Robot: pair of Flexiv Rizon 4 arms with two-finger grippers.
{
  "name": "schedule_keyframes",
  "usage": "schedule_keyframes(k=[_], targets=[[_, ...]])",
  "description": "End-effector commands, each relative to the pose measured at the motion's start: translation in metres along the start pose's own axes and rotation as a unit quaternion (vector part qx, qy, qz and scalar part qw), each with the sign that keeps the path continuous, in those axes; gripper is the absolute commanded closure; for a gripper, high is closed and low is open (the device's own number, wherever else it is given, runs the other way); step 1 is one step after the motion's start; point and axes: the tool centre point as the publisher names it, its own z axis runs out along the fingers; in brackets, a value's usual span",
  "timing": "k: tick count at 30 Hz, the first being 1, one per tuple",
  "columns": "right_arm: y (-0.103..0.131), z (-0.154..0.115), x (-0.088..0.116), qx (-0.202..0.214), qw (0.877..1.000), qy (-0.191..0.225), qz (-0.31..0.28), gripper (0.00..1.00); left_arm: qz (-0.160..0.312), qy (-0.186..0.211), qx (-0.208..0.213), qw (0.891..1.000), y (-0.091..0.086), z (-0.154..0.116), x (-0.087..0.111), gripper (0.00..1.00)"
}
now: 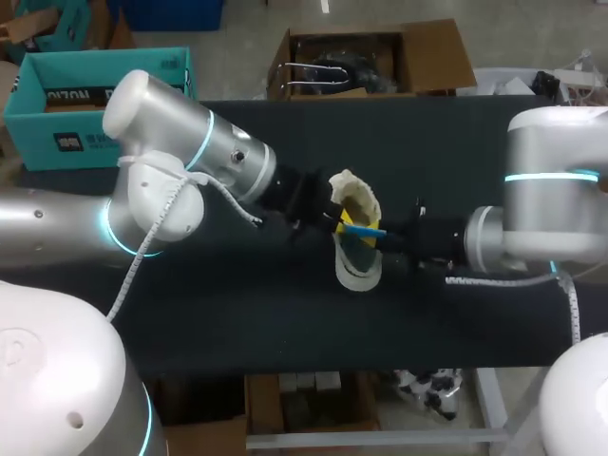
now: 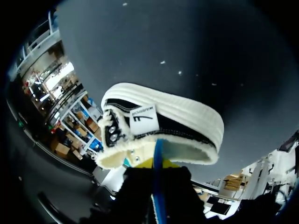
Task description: Open the shoe tongue, take the insole out of the shoe, put the insole back into the shoe, and pack the shoe into the shoebox
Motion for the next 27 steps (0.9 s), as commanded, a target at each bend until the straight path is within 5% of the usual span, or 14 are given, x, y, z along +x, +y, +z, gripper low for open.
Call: schedule_keyframes(k=[1,10,14,27], targets=[[0.027,0.021,-0.003,0.017,1.000,-0.007,0.005,1.00,-0.003,0.004,0.003,1.000,0.005,0.002,-0.003,1.00],[0.020,0.018,-0.007,0.018,1.000,-0.009,0.006,1.00,-0.009,0.012,0.005,1.000,0.004,0.000,0.003,0.85],[0.014,0.016,-0.009,0.016,1.000,-0.012,0.007,1.00,-0.011,0.017,0.008,1.000,0.002,-0.001,0.007,0.53],[0.001,0.007,-0.004,-0.004,1.000,-0.020,0.011,1.00,0.008,0.017,0.026,0.999,-0.020,-0.014,0.023,0.52]])
